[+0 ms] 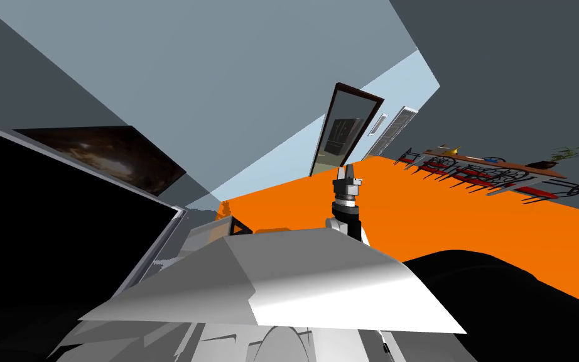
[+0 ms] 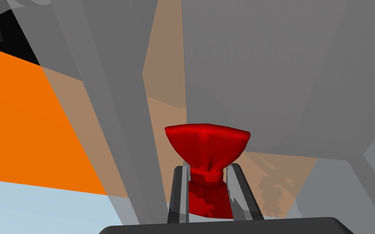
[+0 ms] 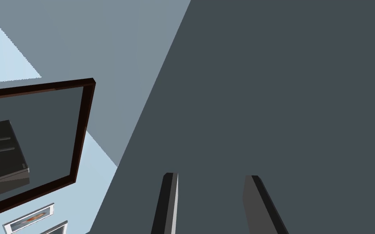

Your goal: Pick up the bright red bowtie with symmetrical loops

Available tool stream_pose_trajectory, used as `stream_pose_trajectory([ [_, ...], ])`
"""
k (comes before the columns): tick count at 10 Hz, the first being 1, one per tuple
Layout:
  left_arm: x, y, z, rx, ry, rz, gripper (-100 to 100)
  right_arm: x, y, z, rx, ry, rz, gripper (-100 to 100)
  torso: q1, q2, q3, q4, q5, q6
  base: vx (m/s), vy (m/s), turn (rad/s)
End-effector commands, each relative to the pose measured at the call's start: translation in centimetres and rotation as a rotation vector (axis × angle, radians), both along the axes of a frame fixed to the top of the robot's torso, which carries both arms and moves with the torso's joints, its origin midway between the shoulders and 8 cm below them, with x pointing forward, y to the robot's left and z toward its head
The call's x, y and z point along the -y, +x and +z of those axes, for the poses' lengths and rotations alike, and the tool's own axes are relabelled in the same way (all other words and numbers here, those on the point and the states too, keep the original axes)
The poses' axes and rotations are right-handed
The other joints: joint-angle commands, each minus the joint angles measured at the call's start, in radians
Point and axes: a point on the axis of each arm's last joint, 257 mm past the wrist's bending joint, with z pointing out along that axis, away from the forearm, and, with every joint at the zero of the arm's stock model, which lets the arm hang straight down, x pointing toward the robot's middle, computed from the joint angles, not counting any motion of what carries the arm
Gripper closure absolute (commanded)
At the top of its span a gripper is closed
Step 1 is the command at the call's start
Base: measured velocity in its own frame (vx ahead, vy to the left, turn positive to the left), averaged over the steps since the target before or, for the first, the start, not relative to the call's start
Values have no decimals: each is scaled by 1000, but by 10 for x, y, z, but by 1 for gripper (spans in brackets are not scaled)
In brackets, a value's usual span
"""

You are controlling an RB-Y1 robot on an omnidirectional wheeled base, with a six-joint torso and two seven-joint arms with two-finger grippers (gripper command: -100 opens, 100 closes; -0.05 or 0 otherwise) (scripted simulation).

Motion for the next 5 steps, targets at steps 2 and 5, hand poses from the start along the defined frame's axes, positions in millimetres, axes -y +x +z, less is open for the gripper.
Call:
stream_pose_trajectory([
  [2, -14, -4, 14, 2, -1, -9, 100, 0, 0, 0, 0, 0, 0, 0, -1, 0, 0, 0, -1, -1, 5, -13, 48],
  [5, -18, -5, 17, 1, 0, -12, 0, 0, 0, 0, 0, 0, 0, 0, -2, 0, 0, 0, 0, 0, 6, -19, 23],
])
